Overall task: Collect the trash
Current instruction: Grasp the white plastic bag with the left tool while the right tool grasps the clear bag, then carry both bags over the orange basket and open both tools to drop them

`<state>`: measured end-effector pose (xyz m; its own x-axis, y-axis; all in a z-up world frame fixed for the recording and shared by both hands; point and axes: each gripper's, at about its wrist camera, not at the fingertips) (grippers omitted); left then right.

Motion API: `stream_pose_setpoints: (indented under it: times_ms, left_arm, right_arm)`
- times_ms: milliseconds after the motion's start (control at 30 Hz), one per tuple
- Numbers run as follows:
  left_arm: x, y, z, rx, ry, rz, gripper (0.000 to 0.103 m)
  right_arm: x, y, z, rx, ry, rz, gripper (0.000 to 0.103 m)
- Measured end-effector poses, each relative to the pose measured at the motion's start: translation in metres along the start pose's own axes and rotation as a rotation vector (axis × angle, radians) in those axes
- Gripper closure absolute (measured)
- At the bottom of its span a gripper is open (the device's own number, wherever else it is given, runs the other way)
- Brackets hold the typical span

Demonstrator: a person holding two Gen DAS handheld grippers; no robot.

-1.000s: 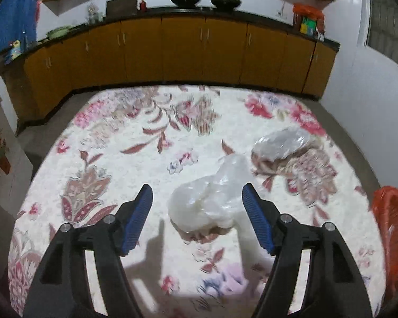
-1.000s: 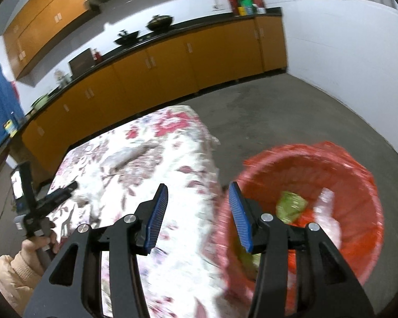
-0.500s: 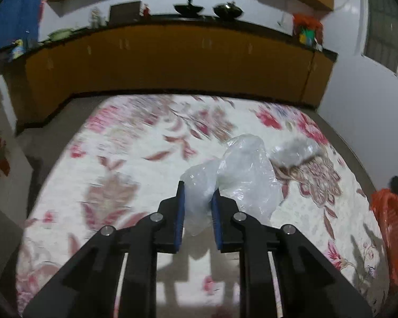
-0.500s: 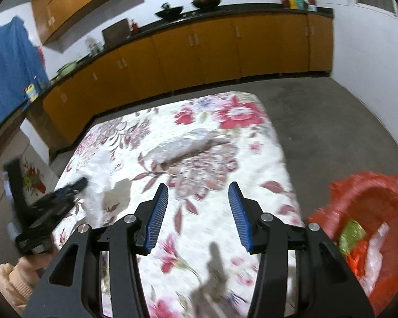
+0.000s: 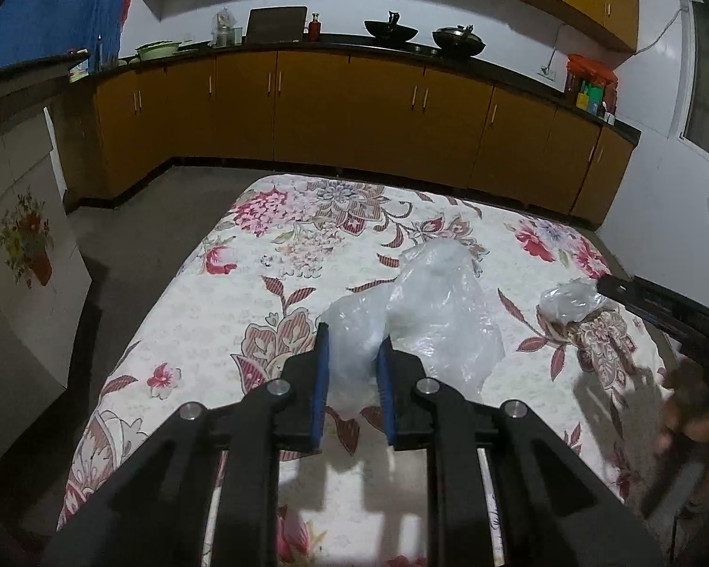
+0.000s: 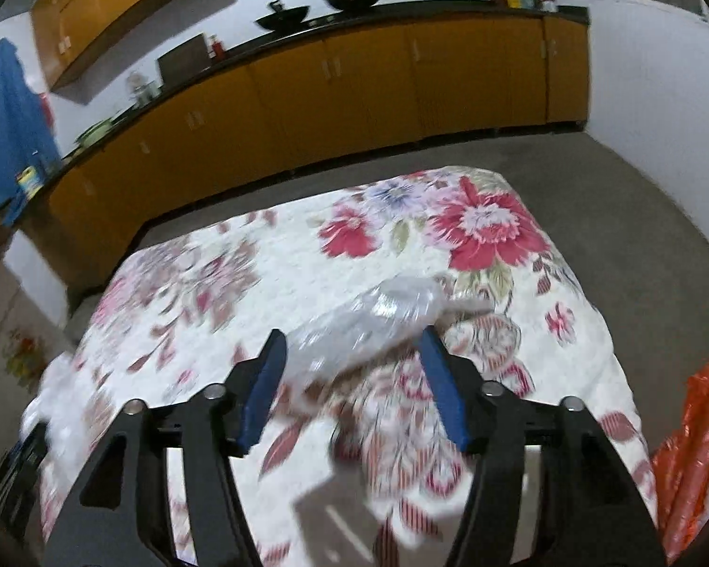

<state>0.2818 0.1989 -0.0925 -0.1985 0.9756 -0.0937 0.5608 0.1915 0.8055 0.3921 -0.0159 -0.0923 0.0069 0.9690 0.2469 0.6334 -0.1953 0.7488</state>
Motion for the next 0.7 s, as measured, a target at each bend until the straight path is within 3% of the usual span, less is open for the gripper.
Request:
stream_pose_setpoints:
  times_ms: [133,167,200,367,500,700]
  left_arm:
    - [-0.002,-0.002,0.005,0.01,0.008,0.006,0.084]
    - [-0.003,-0.003,0.005,0.012,0.009,0.005,0.084]
    - [-0.003,-0.004,0.006,0.015,0.01,0.005,0.084]
    - [-0.009,-0.004,-0.001,0.014,0.008,0.015,0.084]
    - [-0.018,-0.004,-0.016,0.004,-0.02,0.017,0.084]
    - [-0.049,-0.011,-0.048,-0.008,-0.11,0.043,0.084]
  right_arm:
    - [-0.002,-0.005,0.042,0.125,-0.015,0.028,0.04]
    - [0.002,-0.006,0.044,0.113,-0.033,-0.012,0.05]
    - [0.005,-0.006,0.046,0.133,-0.028,-0.041,0.09]
    - [0.0,-0.019,0.019,0.139,0.013,-0.12,0.098]
    - [-0.032,-0.027,-0.037,0.1,0.022,-0.104,0.098]
    - [-0.095,-0.044,-0.139,0.022,-0.068,-0.085,0.098]
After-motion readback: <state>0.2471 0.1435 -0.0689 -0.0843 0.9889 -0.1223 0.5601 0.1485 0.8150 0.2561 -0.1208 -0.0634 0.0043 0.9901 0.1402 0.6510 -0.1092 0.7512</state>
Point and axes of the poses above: each gripper's, at about its wrist camera, not at the fingertips, and z roughly the way its jaws point, x to its left, y to its top, and after that the axes turned 4 degrees about -x, right-handed
